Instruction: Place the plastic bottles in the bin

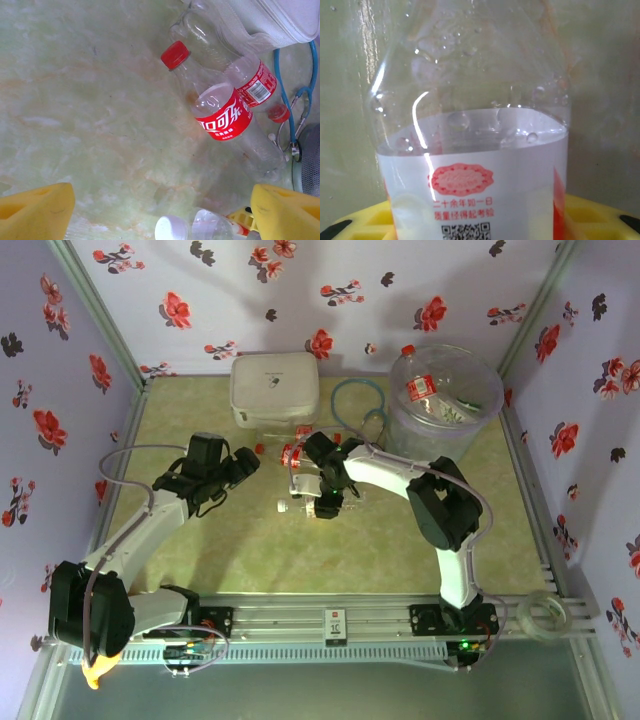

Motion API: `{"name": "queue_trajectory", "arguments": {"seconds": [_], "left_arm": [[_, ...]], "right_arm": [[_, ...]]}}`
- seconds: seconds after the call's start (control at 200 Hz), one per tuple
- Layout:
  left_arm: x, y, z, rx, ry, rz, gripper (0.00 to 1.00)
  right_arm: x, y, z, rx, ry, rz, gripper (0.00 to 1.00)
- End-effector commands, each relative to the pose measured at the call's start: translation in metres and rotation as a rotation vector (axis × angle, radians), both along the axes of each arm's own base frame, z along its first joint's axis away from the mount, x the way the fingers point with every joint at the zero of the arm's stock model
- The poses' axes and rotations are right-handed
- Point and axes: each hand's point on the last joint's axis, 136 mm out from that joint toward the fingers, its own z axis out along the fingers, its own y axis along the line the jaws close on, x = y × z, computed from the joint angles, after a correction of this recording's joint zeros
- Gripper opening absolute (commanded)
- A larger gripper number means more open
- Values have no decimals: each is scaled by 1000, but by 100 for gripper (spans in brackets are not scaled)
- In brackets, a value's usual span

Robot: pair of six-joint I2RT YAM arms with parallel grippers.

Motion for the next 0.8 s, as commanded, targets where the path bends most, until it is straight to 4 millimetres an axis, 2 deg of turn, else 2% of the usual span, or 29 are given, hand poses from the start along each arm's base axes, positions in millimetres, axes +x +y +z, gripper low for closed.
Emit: {"name": "queue_trajectory", "arguments": {"seconds": [0.0, 0.085, 0.165, 0.24, 0.37, 0.475, 0.565, 0.635, 0.715, 0.795], "left_arm": [[-1, 4, -2, -17, 4, 19, 91], [-1, 4, -2, -17, 4, 21, 91], [-1, 4, -4, -15, 8, 21, 91], [-1, 5, -4, -17, 7, 21, 91], [1, 4, -7, -23, 8, 25, 91], [3, 1, -10, -34, 12, 23, 91], [5, -2, -12, -46, 16, 17, 91], [5, -3, -13, -52, 18, 15, 91], [5, -4, -12, -54, 16, 12, 91], [5, -4, -13, -58, 17, 17, 91]], "right_arm": [[-7, -3, 36, 39, -22, -37, 51], [-8, -8, 58, 54, -53, -58, 52], [-2, -13, 87, 104, -118, -95, 52], [10, -19, 127, 189, -194, -170, 48], [25, -33, 207, 360, -333, -301, 40], [37, -49, 260, 463, -454, -380, 37], [59, -75, 304, 507, -590, -500, 37], [85, -106, 334, 516, -716, -633, 36], [114, -143, 360, 543, -806, -801, 35], [141, -174, 373, 579, -844, -918, 36]]}}
